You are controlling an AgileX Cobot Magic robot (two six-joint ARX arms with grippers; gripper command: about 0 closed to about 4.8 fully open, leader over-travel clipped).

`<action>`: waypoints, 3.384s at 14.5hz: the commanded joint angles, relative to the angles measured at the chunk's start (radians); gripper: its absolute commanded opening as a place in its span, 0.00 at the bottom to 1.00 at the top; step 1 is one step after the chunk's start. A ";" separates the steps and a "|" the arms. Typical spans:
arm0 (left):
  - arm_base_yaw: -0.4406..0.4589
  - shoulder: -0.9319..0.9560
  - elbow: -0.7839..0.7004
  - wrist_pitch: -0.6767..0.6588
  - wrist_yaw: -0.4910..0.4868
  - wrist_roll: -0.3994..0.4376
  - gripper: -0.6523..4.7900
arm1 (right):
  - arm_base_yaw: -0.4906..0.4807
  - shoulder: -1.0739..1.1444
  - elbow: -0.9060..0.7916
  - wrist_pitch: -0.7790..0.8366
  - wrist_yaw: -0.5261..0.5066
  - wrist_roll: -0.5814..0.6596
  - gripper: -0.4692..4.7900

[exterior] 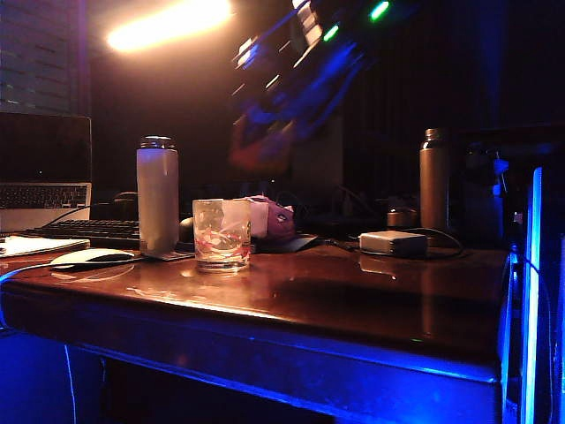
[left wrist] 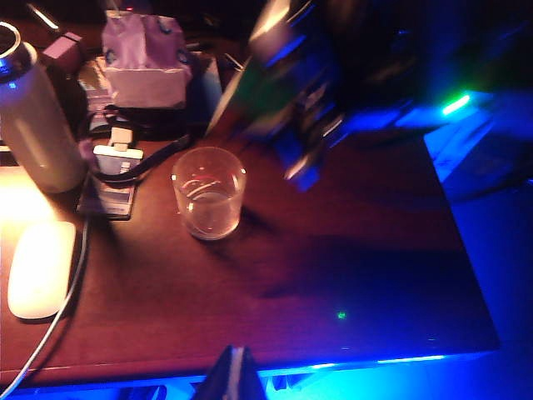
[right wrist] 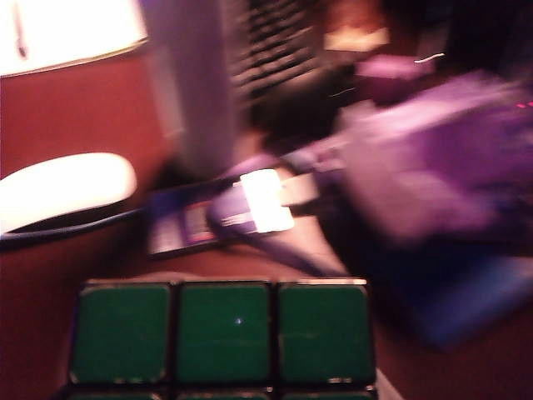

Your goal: Stack the Rubik's Cube on top of the glass cup.

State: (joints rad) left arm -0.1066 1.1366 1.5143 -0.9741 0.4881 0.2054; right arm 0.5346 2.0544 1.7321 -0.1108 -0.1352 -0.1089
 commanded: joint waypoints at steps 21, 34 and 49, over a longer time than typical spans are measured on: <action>-0.001 -0.003 0.004 0.003 0.006 -0.003 0.15 | 0.060 0.152 0.030 0.208 0.003 0.003 0.69; -0.001 -0.020 0.003 0.003 0.005 0.004 0.11 | 0.057 -0.078 0.030 0.260 0.048 0.003 0.11; -0.001 -0.809 -0.841 0.396 -0.267 -0.293 0.11 | 0.038 -0.777 -0.038 -0.451 0.278 -0.083 0.09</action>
State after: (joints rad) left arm -0.1070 0.3283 0.7067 -0.6662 0.2234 -0.0517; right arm 0.5709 1.2976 1.7195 -0.5785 0.1242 -0.1917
